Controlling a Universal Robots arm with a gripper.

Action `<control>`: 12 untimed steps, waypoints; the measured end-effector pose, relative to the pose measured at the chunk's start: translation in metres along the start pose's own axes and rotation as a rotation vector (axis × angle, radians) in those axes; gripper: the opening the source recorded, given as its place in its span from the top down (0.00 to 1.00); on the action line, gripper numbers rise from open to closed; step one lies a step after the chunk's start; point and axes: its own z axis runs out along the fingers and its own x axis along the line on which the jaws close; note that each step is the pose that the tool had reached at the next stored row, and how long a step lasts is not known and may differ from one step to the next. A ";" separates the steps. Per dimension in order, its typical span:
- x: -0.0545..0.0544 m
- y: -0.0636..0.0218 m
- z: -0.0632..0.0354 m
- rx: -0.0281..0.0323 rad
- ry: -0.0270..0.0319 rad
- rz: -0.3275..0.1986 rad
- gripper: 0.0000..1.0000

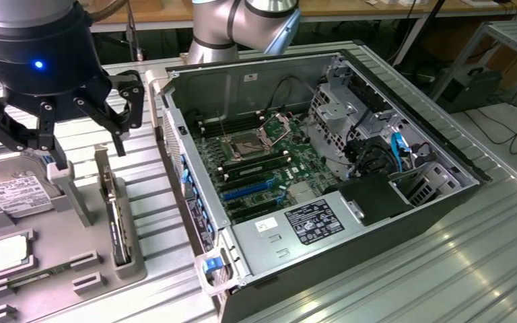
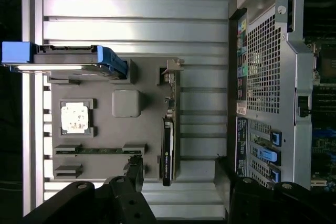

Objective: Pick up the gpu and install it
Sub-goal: 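Pick up the gpu and move the gpu toward the slot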

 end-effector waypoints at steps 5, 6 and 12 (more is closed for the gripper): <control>0.000 -0.0002 0.0043 0.0000 -0.0003 0.004 0.34; 0.000 -0.0003 0.0054 0.0000 -0.0004 0.005 0.34; 0.000 -0.0005 0.0102 0.0002 -0.0001 0.008 0.34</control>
